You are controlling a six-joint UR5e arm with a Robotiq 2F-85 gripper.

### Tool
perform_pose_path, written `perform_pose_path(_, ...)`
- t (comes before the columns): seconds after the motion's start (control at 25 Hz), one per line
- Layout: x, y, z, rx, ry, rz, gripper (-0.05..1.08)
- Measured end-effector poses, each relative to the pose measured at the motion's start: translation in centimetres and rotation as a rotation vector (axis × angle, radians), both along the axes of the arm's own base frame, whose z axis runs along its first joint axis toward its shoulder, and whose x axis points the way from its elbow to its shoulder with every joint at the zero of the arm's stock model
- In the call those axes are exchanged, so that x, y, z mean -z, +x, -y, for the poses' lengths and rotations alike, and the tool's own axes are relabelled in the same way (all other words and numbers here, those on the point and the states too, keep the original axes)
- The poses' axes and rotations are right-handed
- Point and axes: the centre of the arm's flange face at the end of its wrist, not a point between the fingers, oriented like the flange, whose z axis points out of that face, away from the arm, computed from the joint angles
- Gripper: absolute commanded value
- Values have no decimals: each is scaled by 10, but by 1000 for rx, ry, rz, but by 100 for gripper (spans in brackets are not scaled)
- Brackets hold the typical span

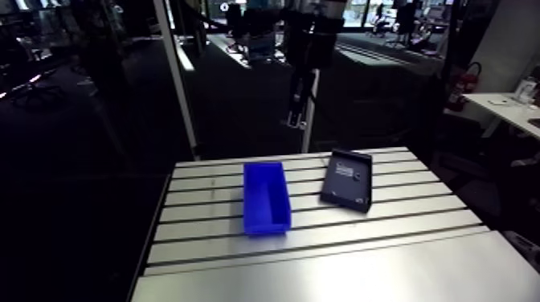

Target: Pick up the M10 bolt from the tray and put it into the blue bin.

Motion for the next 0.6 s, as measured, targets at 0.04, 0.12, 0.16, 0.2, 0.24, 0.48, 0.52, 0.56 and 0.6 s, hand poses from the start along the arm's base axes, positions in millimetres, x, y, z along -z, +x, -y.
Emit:
perform_pose_path(0.04,2,2,9,-43,-5,3,108)
perform_pose_path(0.12,8,7,26,-126,-13,12,108)
perform_pose_path(0.16,11,10,34,-165,-15,18,108)
perform_pose_path(0.2,14,12,40,-193,-16,24,108)
perform_pose_path(0.24,18,16,48,-226,-15,32,108)
perform_pose_path(0.48,46,28,71,-322,49,68,108)
perform_pose_path(0.52,50,27,71,-326,62,68,108)
perform_pose_path(0.56,56,25,71,-329,80,68,108)
perform_pose_path(0.6,60,24,71,-332,94,68,108)
